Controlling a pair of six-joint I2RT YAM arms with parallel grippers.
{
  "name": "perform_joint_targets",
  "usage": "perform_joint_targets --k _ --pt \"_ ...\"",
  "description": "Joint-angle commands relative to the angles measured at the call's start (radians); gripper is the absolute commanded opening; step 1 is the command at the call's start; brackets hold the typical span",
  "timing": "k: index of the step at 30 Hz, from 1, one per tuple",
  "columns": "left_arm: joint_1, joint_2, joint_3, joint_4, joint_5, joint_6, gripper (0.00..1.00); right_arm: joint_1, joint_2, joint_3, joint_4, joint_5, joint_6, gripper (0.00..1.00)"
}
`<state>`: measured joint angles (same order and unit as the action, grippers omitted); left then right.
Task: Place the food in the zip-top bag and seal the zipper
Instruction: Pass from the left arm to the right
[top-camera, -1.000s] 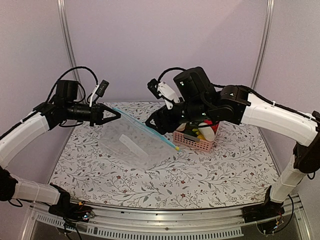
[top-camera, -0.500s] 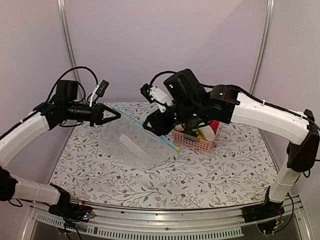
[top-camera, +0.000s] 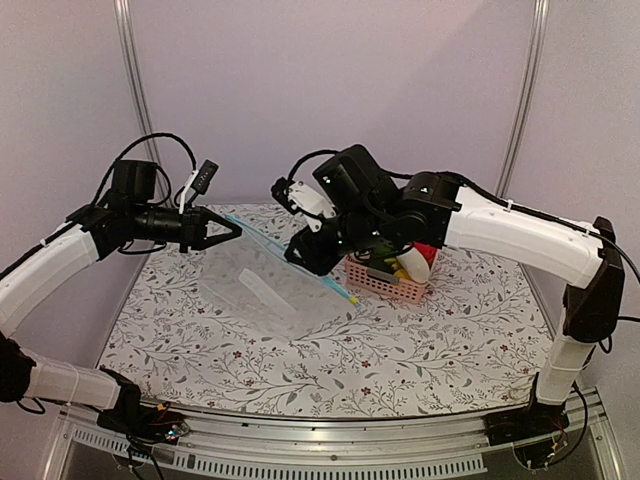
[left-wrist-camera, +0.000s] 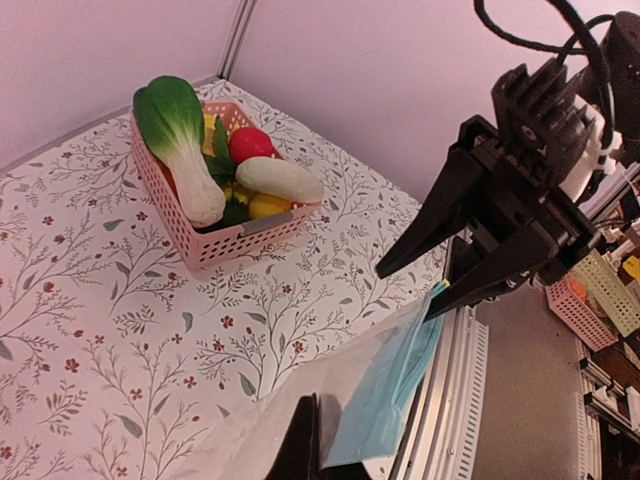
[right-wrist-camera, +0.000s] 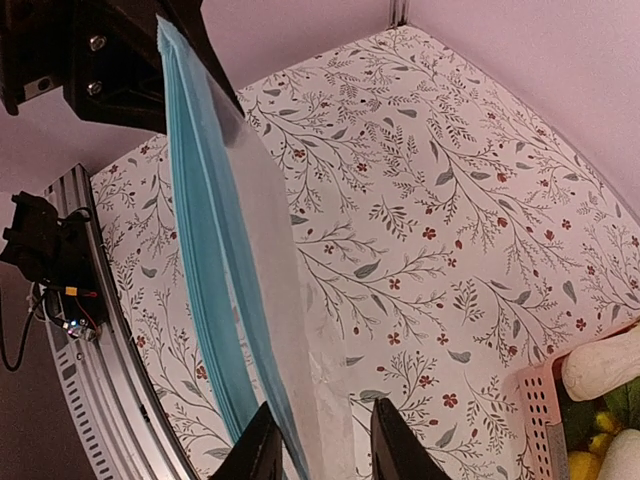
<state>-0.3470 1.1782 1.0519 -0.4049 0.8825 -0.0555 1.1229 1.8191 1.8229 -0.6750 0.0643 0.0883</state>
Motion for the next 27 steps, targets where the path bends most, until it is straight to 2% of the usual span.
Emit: perform_joint_targets --k 1,6,10,12,13,17,19,22,27 --pt "-0.014 0.001 -0.003 -0.009 0.022 0.014 0.00 0.008 0.034 0.037 -0.017 -0.024 -0.007 0.27" --pt "-0.014 0.021 0.002 -0.009 0.021 -0.003 0.00 0.010 0.058 0.070 -0.010 -0.090 0.000 0.06" --pt "-0.014 0.015 0.006 -0.009 -0.021 -0.017 0.02 0.010 0.057 0.081 0.021 -0.138 0.018 0.00" --pt "-0.014 0.010 0.010 -0.008 -0.072 -0.022 0.12 0.010 0.057 0.083 0.037 -0.150 0.032 0.00" --pt "-0.014 0.008 0.012 -0.010 -0.097 -0.025 0.20 0.009 0.058 0.085 0.046 -0.154 0.045 0.00" --pt "-0.012 -0.009 0.018 -0.016 -0.174 -0.032 0.59 0.008 0.069 0.093 0.063 -0.146 0.095 0.00" --pt "-0.012 -0.021 0.023 -0.024 -0.218 -0.027 0.74 0.004 0.075 0.095 0.063 -0.118 0.122 0.00" --pt "-0.010 -0.055 0.023 -0.025 -0.305 -0.021 0.89 -0.002 0.070 0.082 0.061 -0.072 0.172 0.00" --pt "-0.009 -0.139 0.003 0.005 -0.451 -0.032 0.93 -0.012 0.042 0.049 0.047 0.077 0.240 0.00"
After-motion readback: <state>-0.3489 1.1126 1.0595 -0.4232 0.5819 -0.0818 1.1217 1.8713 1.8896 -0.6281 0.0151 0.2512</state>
